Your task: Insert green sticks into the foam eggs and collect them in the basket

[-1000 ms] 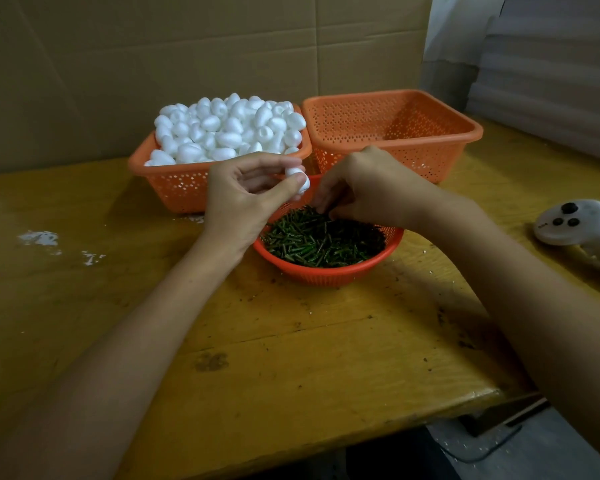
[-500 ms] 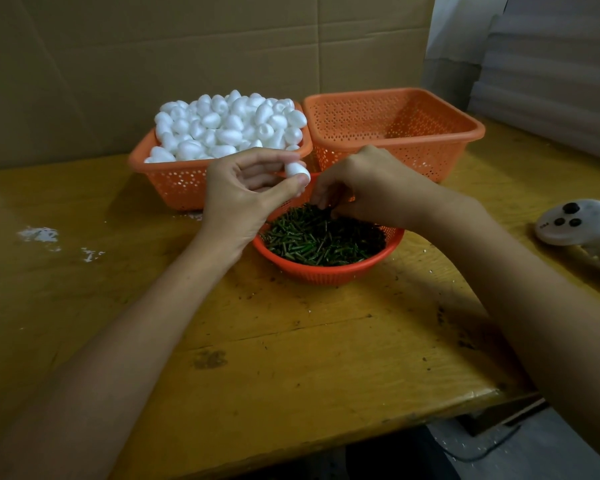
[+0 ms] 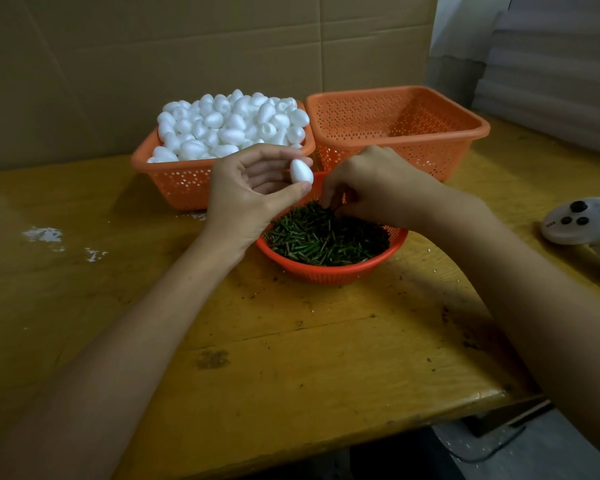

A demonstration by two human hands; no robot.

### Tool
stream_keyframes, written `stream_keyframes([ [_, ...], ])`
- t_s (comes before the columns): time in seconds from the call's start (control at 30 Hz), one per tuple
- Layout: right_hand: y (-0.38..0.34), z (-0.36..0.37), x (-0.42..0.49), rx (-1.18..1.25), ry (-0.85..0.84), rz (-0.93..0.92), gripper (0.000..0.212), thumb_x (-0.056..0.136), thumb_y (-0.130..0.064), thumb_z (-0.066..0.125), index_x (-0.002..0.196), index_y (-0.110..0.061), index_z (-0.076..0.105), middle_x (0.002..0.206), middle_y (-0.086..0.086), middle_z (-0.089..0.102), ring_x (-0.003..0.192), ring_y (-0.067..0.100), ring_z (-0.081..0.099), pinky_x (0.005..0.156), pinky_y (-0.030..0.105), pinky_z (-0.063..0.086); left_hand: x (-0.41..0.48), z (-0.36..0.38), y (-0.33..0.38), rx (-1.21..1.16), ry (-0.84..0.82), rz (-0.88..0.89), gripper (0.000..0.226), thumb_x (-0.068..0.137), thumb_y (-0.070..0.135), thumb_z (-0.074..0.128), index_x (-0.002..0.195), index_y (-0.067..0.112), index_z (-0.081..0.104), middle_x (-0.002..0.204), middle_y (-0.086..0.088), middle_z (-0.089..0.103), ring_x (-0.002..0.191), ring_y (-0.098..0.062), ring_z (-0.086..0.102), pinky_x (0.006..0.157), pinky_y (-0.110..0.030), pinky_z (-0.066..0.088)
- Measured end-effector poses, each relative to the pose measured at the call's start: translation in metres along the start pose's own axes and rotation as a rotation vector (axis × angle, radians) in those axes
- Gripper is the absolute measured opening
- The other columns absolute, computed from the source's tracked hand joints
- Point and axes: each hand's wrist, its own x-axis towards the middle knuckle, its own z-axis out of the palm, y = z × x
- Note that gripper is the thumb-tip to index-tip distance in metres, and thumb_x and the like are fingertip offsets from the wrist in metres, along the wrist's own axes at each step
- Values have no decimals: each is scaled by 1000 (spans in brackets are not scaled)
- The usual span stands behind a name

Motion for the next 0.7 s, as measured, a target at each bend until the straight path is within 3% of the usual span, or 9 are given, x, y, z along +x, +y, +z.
stream_keyframes([
  [0.17,2,3,0,0,15,-29,31,86,-10,76,112,-26,77,106,-7,75,100,15,67,79,21,36,0,-1,1,-4,-10,1,33,81,-4,87,109,8,75,110,-8,80,104,-24,78,91,-31,61],
  [0.33,-1,2,-1,-7,8,-66,32,89,-12,72,118,-25,75,112,-2,72,104,20,65,84,31,43,0,-1,2,20,-33,15,38,79,-9,86,109,11,74,110,-8,80,106,-24,77,94,-36,62],
  [0.6,-1,2,-1,-37,4,-80,29,91,-13,71,118,-22,75,114,1,70,104,22,64,84,32,43,-1,0,4,54,-32,28,51,78,-11,85,123,2,64,109,-12,79,107,-26,76,95,-43,62],
  [0.7,0,3,-1,-35,12,-76,25,91,-15,71,114,-23,77,111,-1,71,103,21,64,79,25,36,-1,0,4,48,-28,19,51,78,-12,85,122,5,64,110,-12,79,108,-25,76,97,-44,62],
])
